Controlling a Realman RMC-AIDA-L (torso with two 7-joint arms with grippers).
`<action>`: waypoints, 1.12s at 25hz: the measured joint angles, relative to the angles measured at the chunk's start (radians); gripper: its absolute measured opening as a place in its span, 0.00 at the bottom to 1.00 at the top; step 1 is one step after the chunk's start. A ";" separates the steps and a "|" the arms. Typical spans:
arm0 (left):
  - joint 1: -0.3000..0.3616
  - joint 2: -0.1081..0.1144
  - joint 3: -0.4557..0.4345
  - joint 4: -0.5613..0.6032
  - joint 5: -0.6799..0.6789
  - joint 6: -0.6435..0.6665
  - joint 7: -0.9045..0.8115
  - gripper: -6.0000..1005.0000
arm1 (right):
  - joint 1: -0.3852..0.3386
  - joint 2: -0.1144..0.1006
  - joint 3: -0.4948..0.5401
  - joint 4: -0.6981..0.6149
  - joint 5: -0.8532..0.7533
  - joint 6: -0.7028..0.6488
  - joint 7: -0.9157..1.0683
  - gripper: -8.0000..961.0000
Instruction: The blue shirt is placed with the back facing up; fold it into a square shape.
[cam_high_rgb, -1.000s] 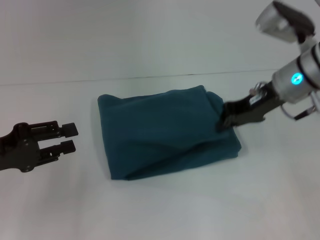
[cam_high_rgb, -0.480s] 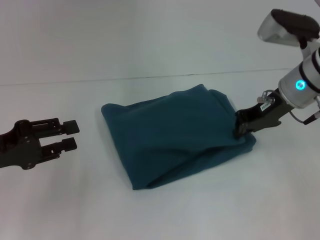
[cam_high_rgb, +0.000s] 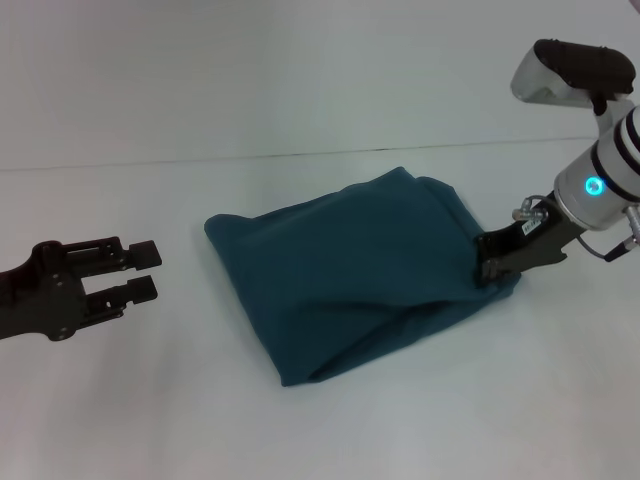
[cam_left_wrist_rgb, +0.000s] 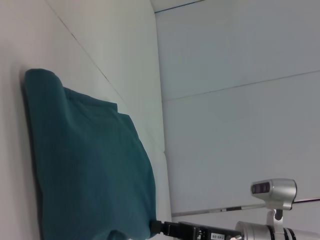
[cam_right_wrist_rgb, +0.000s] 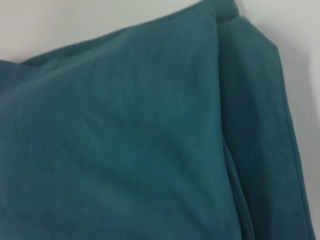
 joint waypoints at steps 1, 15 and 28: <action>0.000 0.000 0.000 0.000 0.000 0.000 0.000 0.53 | 0.002 0.000 -0.002 0.005 -0.003 0.002 0.000 0.06; 0.001 0.000 0.000 0.000 -0.009 -0.002 0.002 0.53 | 0.022 0.005 -0.050 0.009 -0.120 0.069 0.075 0.28; -0.001 0.000 -0.010 0.000 -0.011 -0.003 0.002 0.53 | 0.004 -0.005 0.002 -0.162 -0.008 0.049 0.091 0.28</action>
